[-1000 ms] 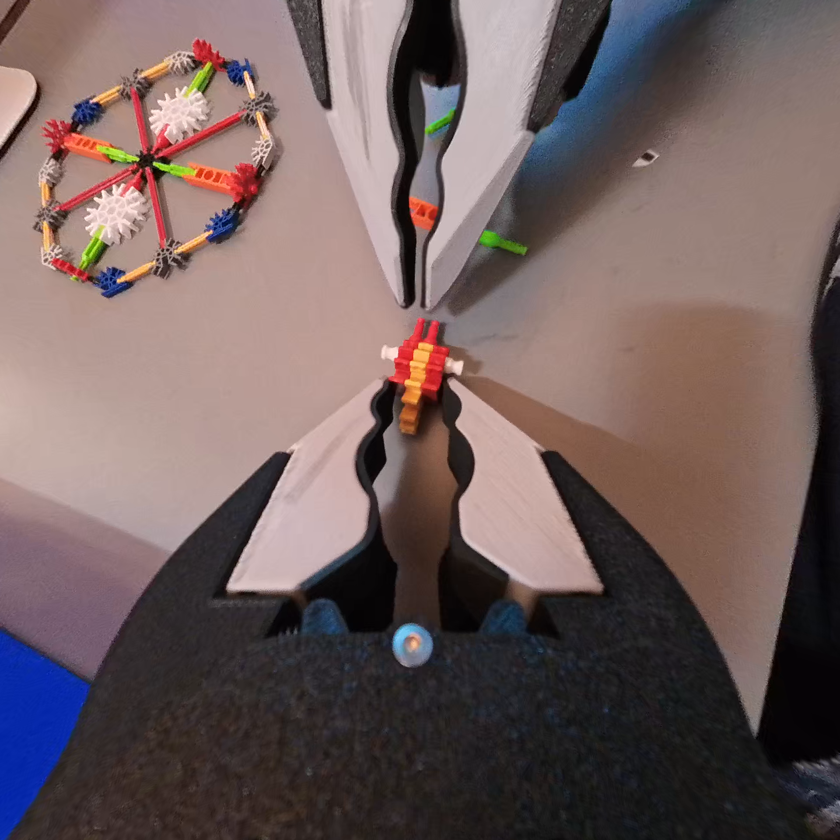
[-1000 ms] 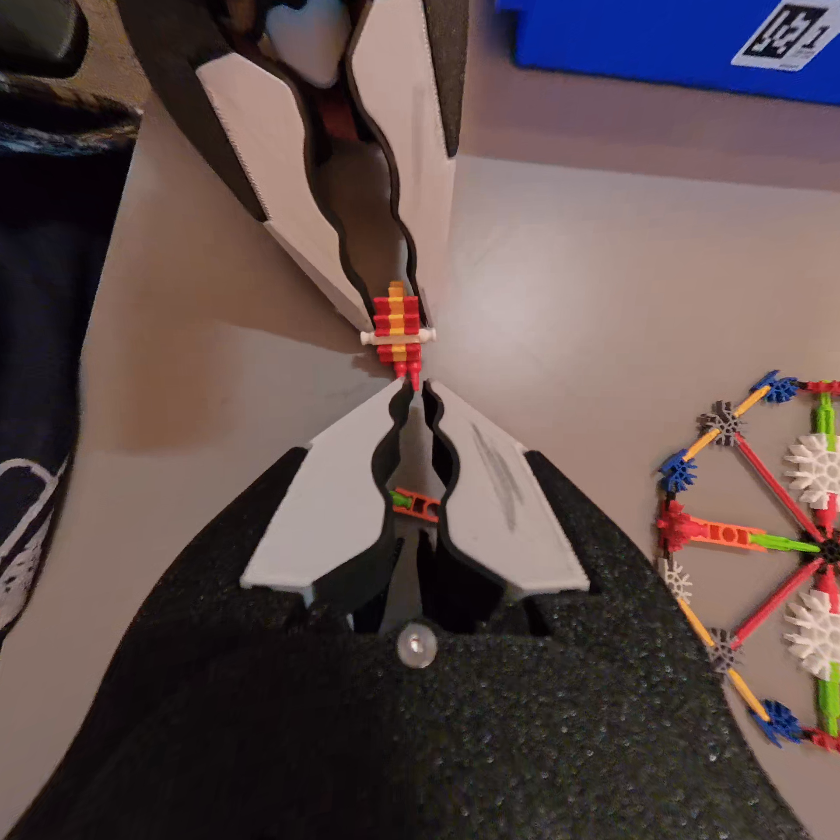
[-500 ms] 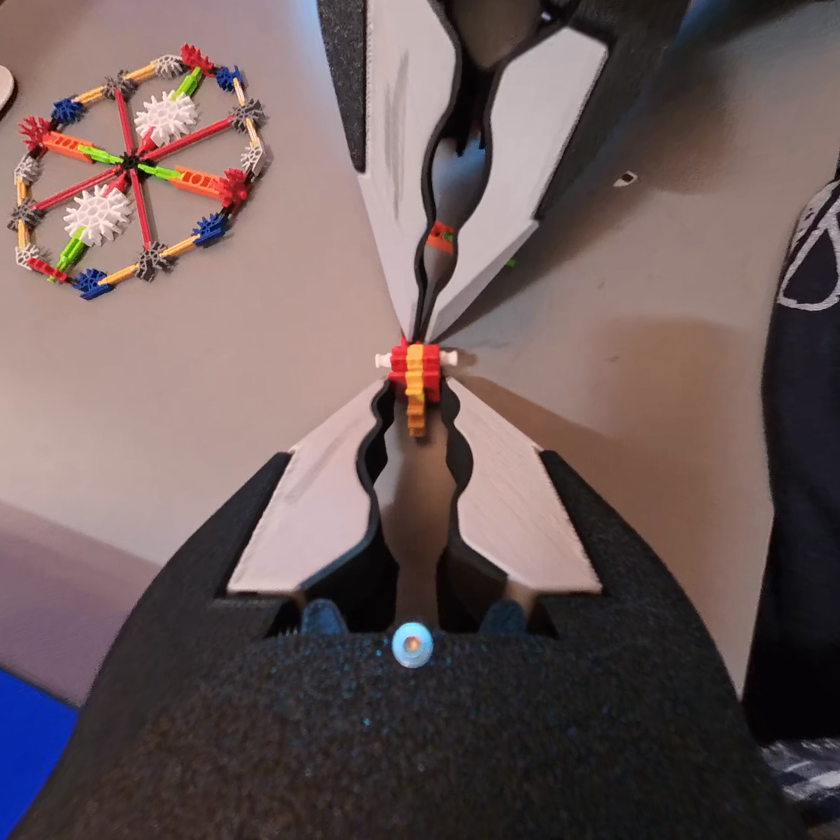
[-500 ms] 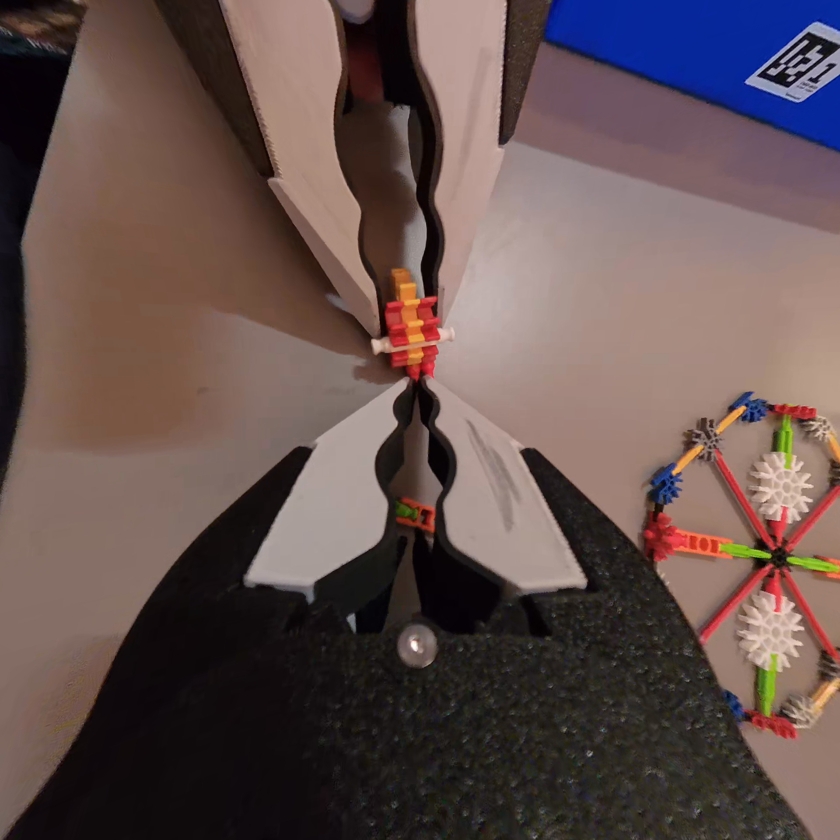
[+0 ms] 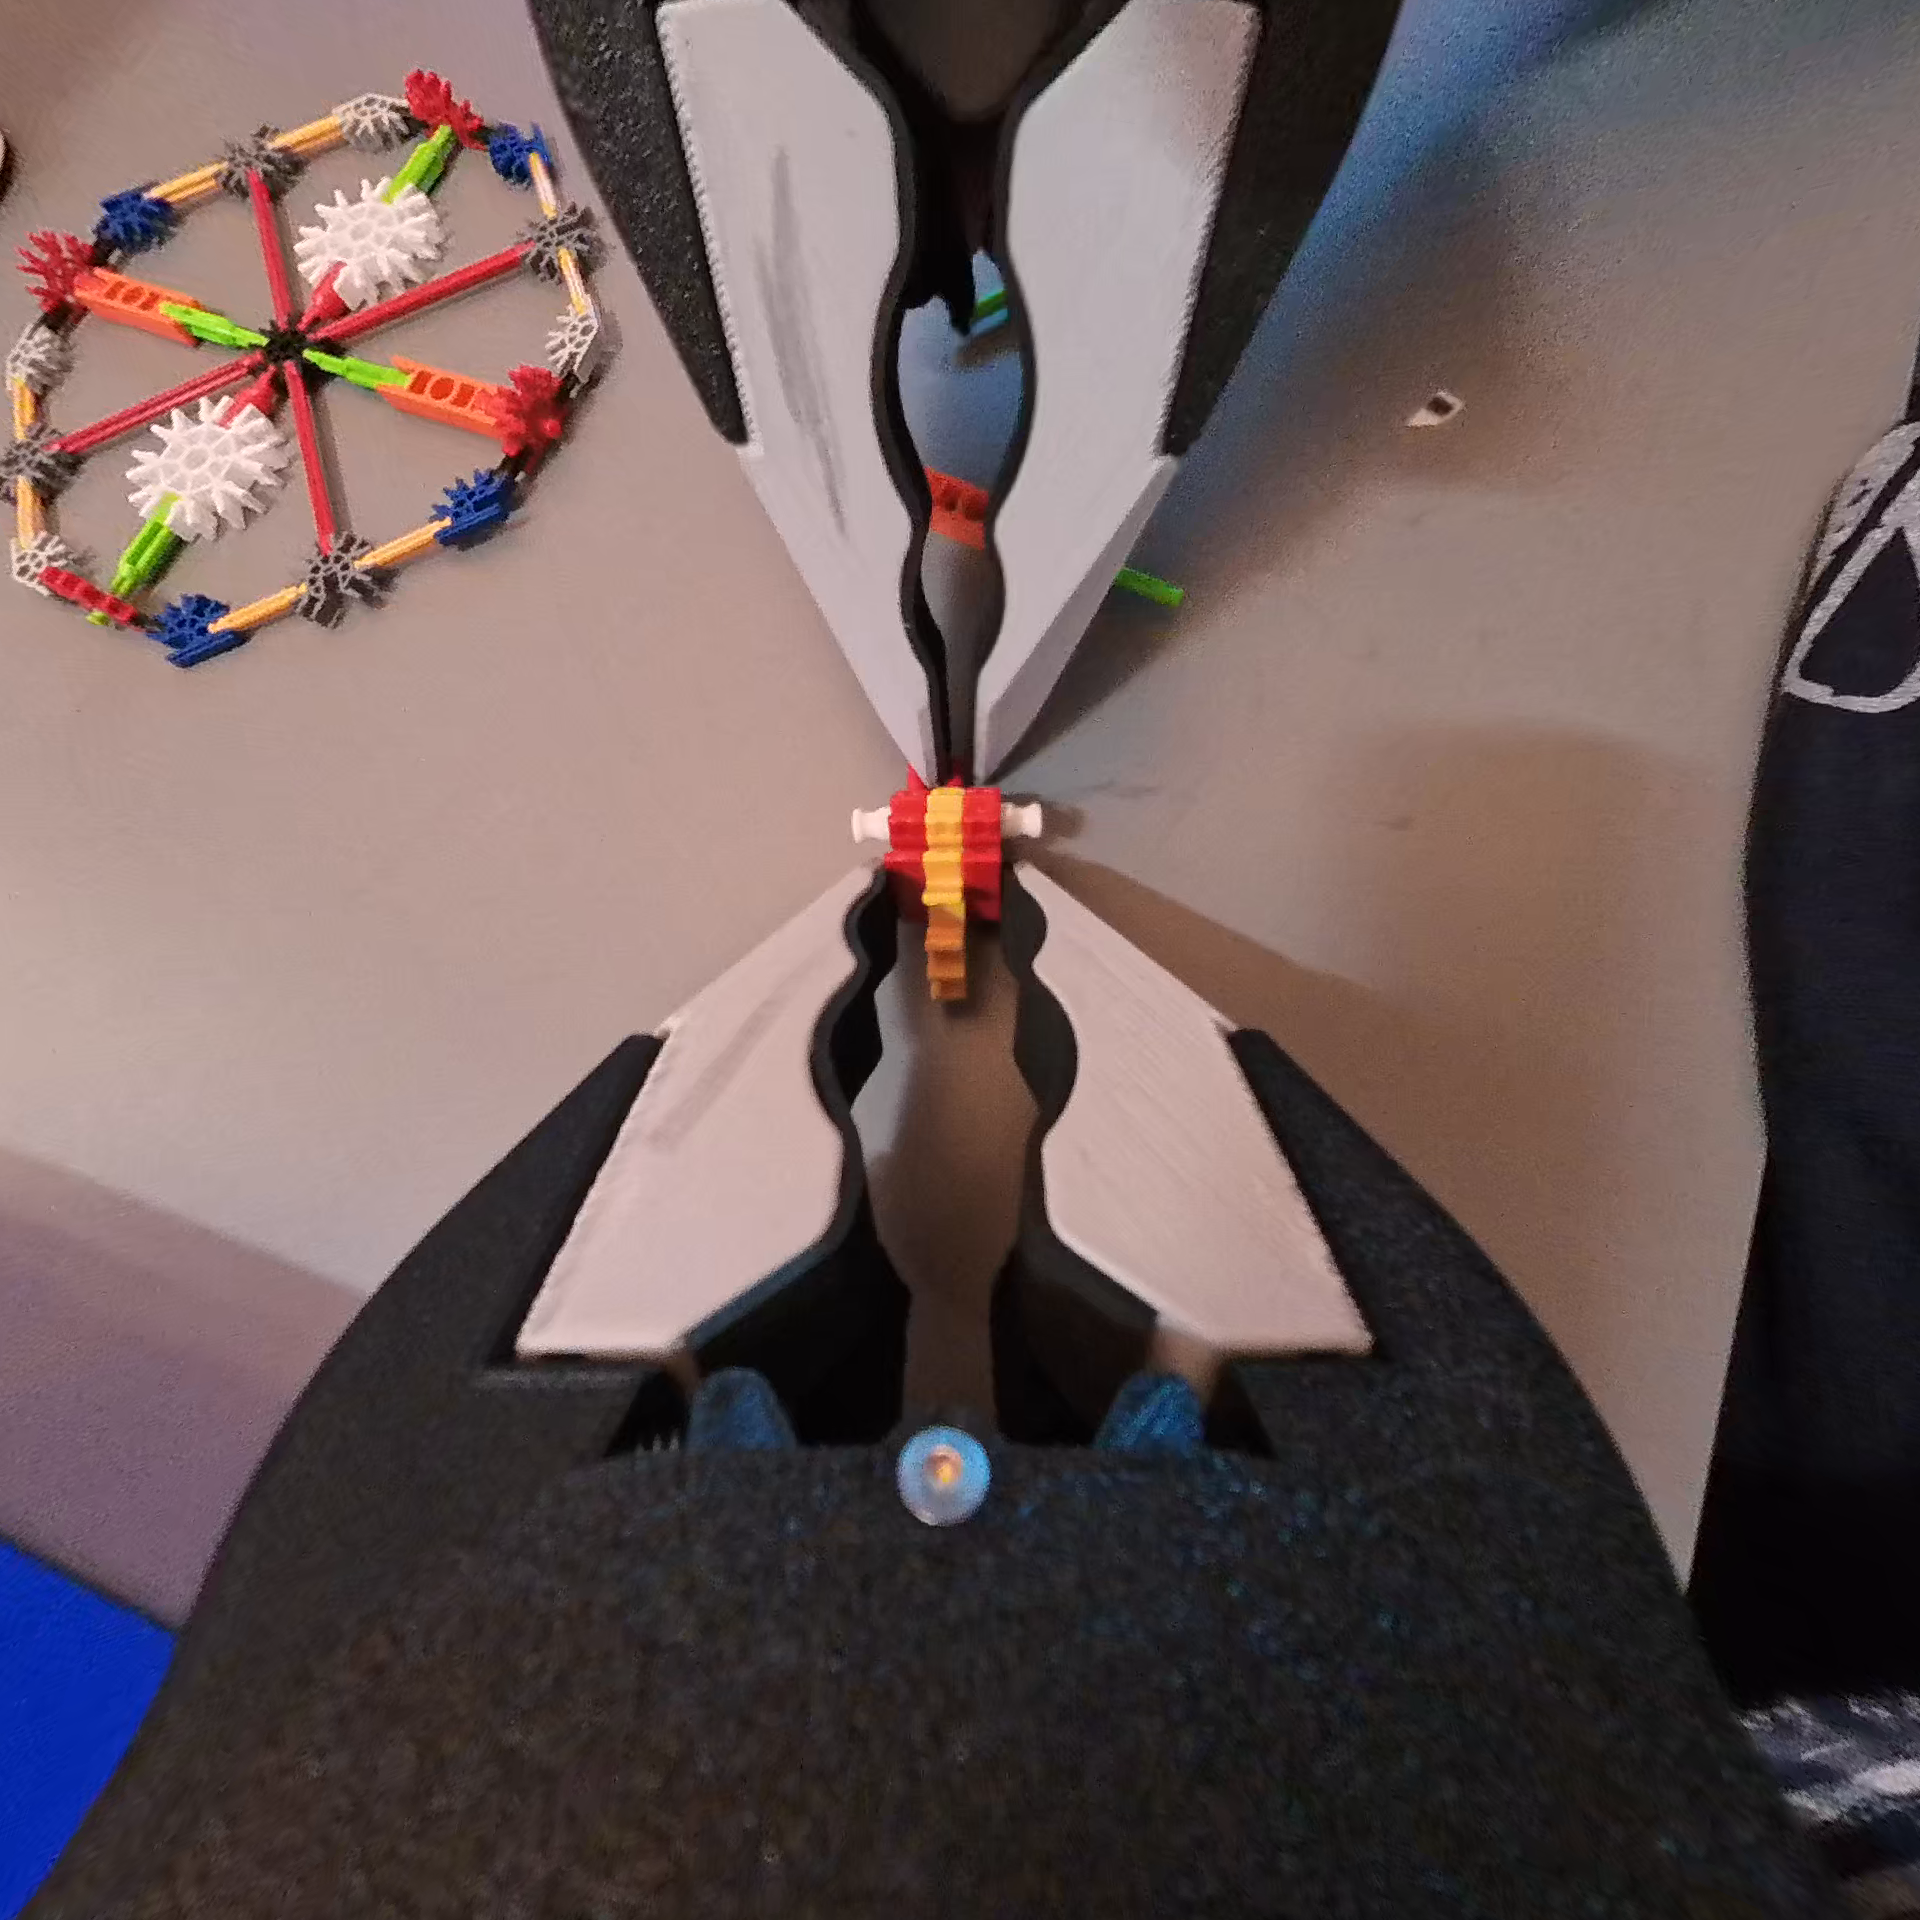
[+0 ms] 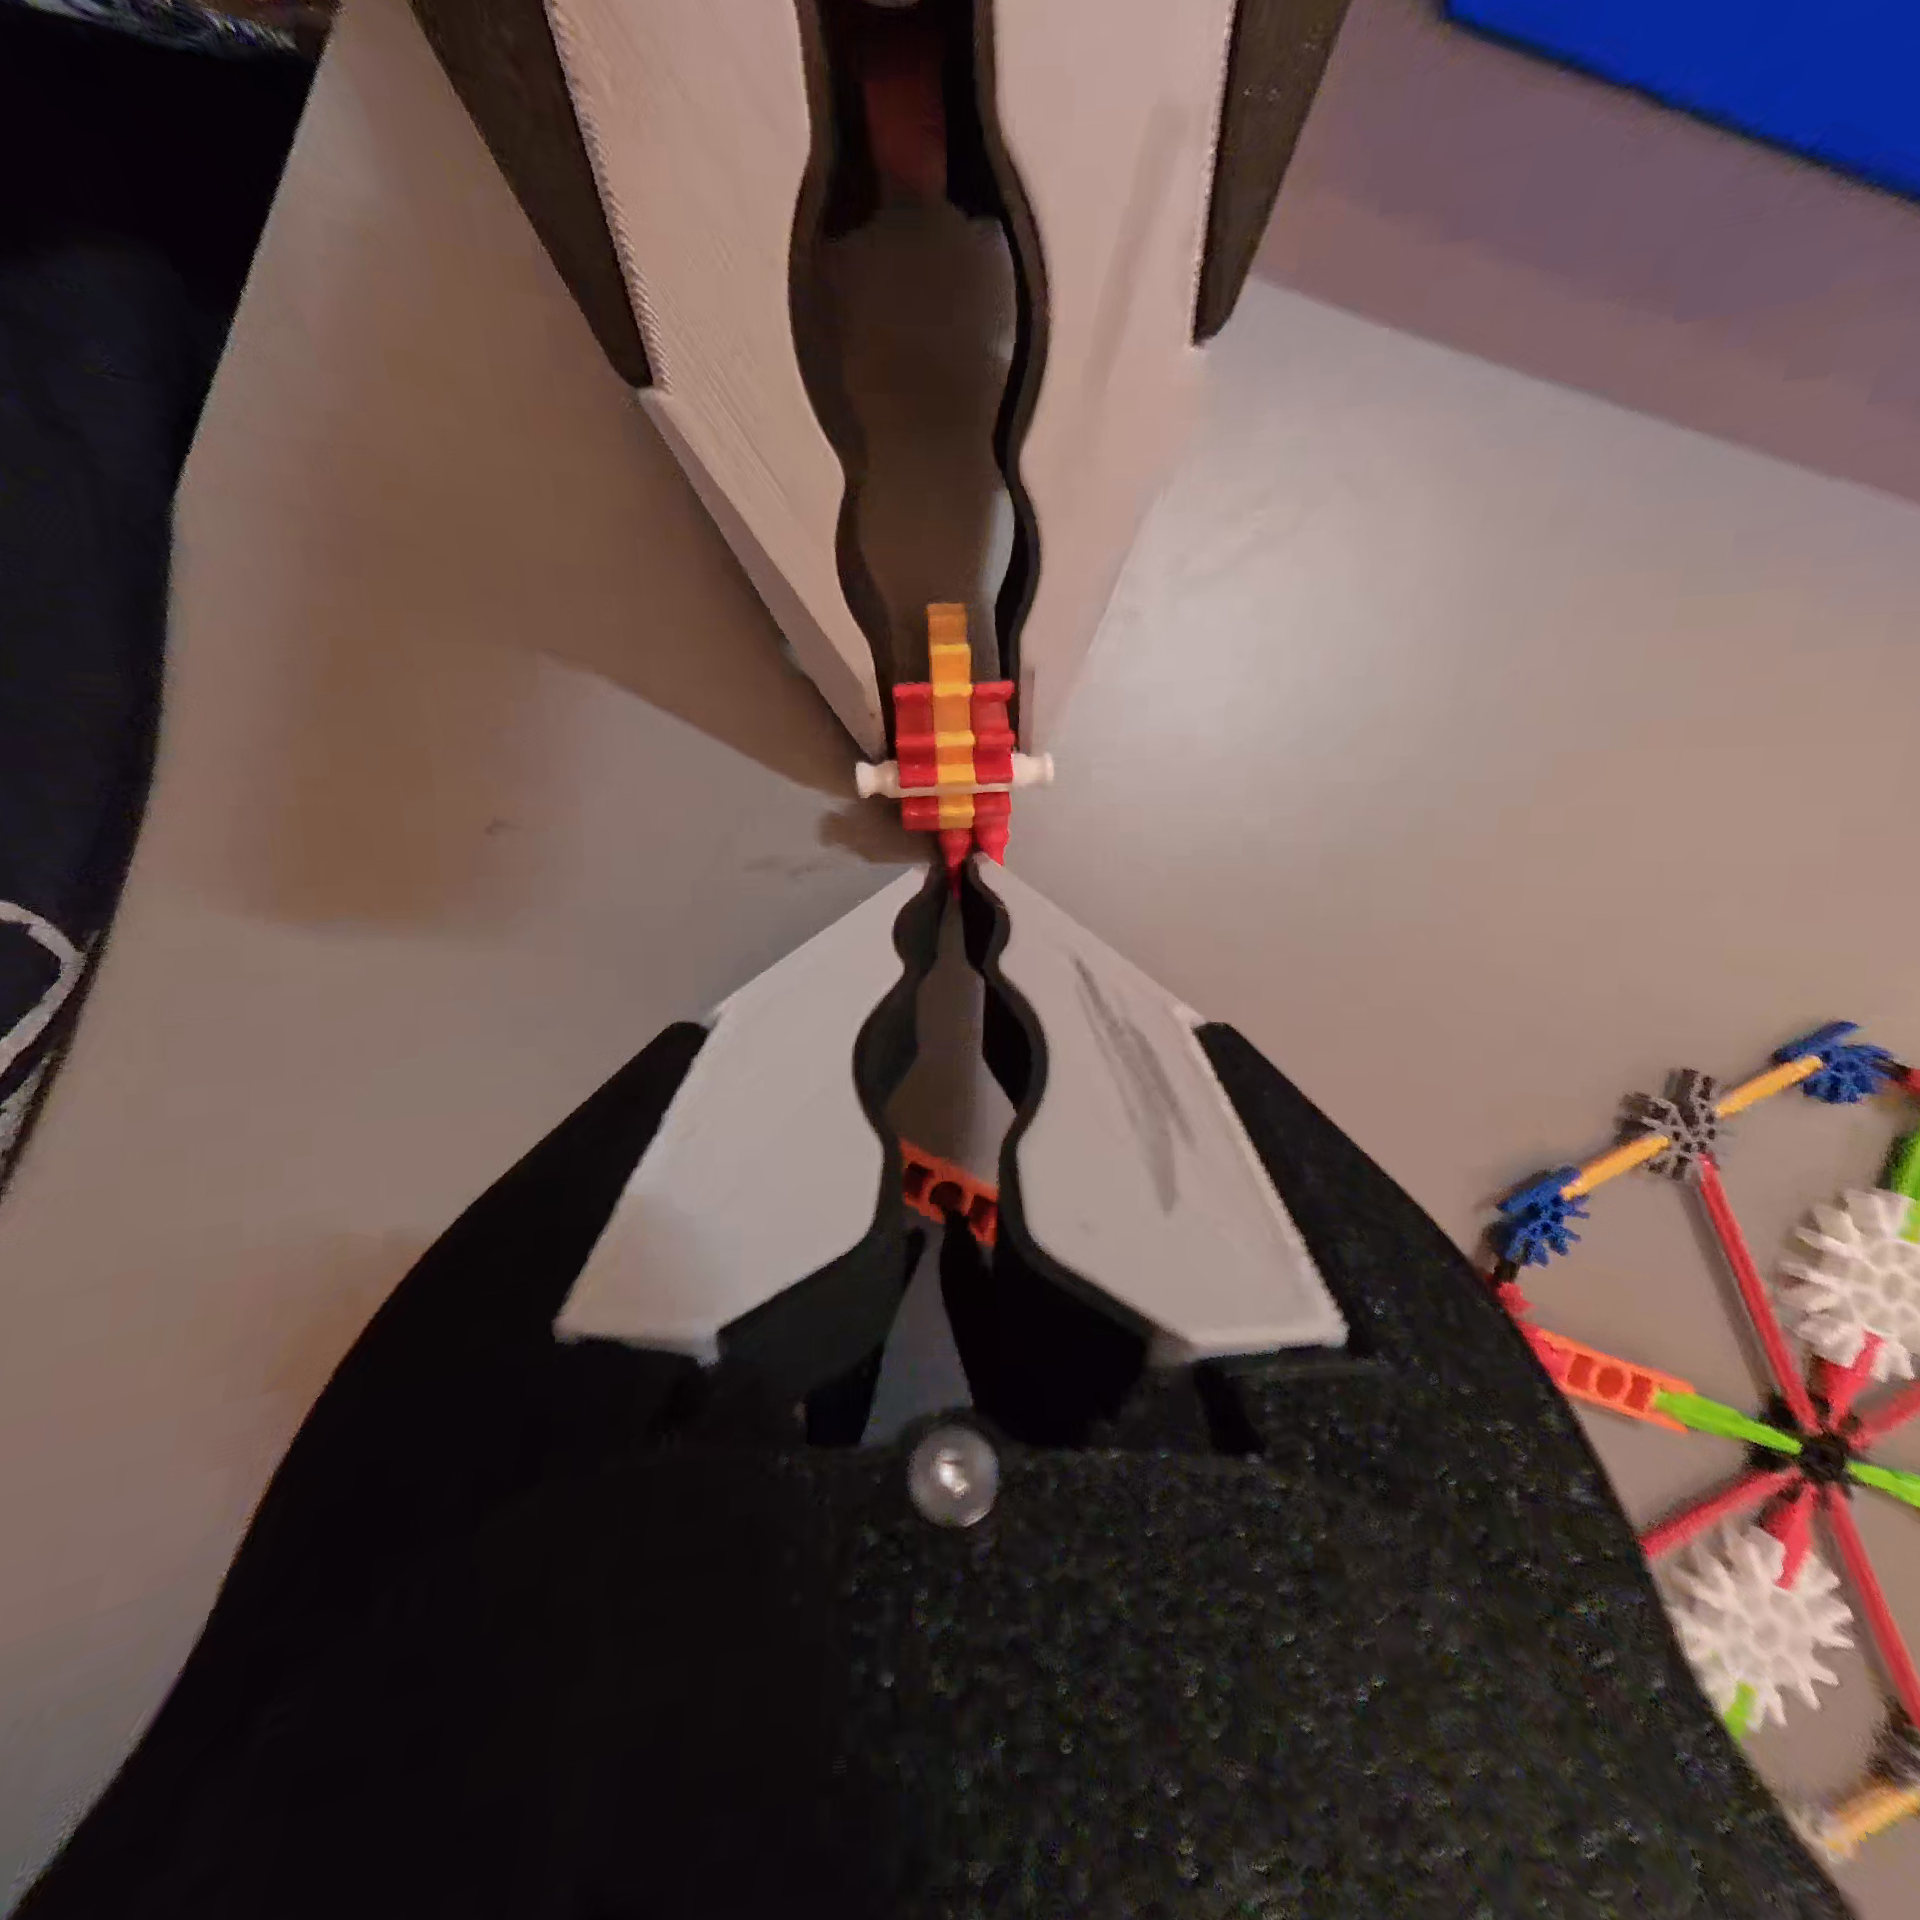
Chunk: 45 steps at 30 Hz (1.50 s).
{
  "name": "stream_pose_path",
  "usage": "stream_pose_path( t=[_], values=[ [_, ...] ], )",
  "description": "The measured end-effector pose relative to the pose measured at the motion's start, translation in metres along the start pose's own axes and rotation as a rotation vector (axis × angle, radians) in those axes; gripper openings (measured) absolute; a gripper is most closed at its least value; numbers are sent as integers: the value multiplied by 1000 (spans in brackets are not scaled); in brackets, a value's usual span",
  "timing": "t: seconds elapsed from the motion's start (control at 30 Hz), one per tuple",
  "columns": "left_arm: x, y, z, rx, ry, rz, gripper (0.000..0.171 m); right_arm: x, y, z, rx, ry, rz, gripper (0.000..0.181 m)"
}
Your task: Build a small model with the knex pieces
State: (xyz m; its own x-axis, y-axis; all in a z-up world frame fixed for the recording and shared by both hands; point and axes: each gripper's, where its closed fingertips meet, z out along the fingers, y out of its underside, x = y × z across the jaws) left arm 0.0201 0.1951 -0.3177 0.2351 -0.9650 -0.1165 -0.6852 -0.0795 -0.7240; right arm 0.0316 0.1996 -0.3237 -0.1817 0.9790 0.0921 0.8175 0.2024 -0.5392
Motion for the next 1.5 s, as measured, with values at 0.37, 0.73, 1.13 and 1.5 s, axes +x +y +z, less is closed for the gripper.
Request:
stream_pose_path(
  t=[0.37,0.73,1.13,1.5],
  values=[
    [0,-3,2,0,6,1,18,-1,-1,1,-41,-16,-27,1],
    [0,-5,4,-2,-24,10,18,-2,-2,1,-46,-193,19,1],
    [-2,-7,6,1,-115,46,19,-4,-3,1,29,-329,163,0],
    [-4,-7,6,-11,-259,67,19,-3,-3,1,46,-325,258,0]
  ],
)
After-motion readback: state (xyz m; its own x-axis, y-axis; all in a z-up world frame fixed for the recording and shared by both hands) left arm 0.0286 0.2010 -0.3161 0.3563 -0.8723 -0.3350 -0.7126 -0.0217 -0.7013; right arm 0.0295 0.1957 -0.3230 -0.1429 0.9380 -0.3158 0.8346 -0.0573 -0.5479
